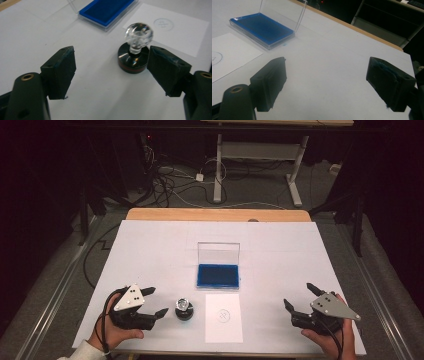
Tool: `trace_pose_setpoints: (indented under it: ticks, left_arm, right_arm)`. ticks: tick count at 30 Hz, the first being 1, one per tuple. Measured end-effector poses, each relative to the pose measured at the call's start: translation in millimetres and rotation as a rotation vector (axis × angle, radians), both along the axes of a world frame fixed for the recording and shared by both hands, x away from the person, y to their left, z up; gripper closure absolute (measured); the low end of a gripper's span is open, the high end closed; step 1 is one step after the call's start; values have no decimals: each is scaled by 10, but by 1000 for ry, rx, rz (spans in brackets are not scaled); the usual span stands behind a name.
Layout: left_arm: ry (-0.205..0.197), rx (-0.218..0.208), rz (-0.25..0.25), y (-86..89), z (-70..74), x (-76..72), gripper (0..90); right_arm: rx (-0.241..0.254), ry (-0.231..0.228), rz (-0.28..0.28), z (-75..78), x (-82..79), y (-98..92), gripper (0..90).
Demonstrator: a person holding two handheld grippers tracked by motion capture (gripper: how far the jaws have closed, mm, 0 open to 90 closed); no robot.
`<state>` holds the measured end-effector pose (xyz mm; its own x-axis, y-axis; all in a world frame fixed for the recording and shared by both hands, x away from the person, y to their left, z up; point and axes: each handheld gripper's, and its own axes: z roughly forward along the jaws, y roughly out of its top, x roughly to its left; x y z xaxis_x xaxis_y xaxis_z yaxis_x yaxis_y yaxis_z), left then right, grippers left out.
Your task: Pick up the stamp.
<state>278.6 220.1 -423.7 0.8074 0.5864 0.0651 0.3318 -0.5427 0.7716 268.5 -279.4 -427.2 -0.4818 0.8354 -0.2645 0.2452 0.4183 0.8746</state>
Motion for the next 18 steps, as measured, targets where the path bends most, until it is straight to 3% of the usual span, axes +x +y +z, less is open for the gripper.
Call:
trace_pose_setpoints:
  ticks: [5,18]
  left_arm:
    - [26,21,-42,-130,71,-4,231]
    - [71,106,-114,-427,73,124,232]
  right_arm:
    - [-11,18,-1,-23,8,20,168]
    - [-20,29,13,-37,13,41,171]
